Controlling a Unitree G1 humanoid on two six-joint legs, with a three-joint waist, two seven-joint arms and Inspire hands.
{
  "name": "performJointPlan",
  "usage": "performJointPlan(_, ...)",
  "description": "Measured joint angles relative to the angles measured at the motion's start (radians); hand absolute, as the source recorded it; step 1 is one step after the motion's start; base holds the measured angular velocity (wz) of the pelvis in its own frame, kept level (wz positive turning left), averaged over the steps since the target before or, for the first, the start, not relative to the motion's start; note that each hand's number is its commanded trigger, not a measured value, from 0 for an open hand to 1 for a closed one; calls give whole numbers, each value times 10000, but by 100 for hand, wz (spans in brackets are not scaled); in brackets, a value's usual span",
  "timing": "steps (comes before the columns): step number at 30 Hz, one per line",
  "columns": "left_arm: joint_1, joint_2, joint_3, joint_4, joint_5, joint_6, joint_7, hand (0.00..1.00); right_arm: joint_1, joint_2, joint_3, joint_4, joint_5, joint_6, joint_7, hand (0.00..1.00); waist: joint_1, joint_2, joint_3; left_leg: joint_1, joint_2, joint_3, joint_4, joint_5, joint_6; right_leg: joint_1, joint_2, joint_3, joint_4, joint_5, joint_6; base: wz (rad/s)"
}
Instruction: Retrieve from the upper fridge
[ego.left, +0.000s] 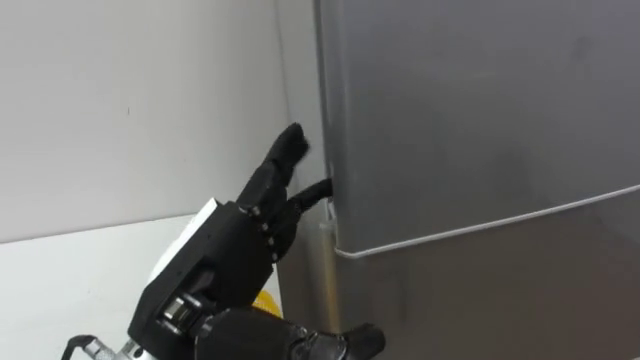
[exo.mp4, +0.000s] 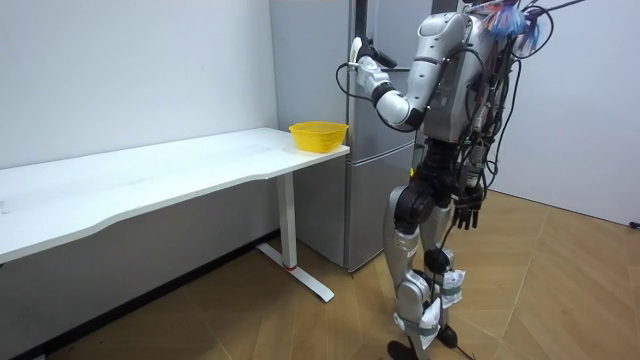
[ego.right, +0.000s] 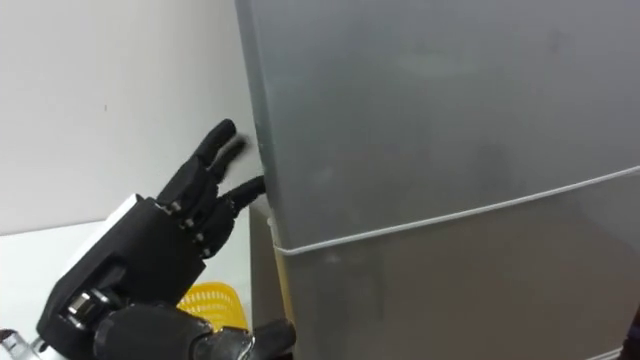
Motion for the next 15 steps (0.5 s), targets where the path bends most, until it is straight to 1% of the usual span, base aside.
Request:
performJointPlan(1, -1, 33, -143, 0, 9, 14, -110, 0, 0, 0, 0, 5, 1, 0, -3, 0, -29, 6, 1, 5, 2, 0, 2, 1, 2, 2, 0, -1, 7, 2, -2, 0)
performJointPlan(2, -1, 8, -190, 5, 7, 42, -123, 0, 5, 1, 1, 7, 7, -4, 5, 0, -70, 6, 1, 9, 4, 1, 3, 2, 3, 2, 1, -5, 14, 2, -2, 0)
performJointPlan(9, -1, 40, -168, 5, -27, 54, -256, 0, 2, -4, 32, 25, -38, 2, 35, 0, -79, -7, 1, 16, 3, 0, 1, 2, 4, 12, -6, -3, 10, 4, -4, 0)
performJointPlan(15, -2, 21, -166, 9, -59, 52, -578, 0, 3, 0, 49, 22, -60, -5, 109, 0, -92, -118, 12, -17, 4, 2, 2, 2, 4, -13, -10, -37, 1, 2, -2, 0)
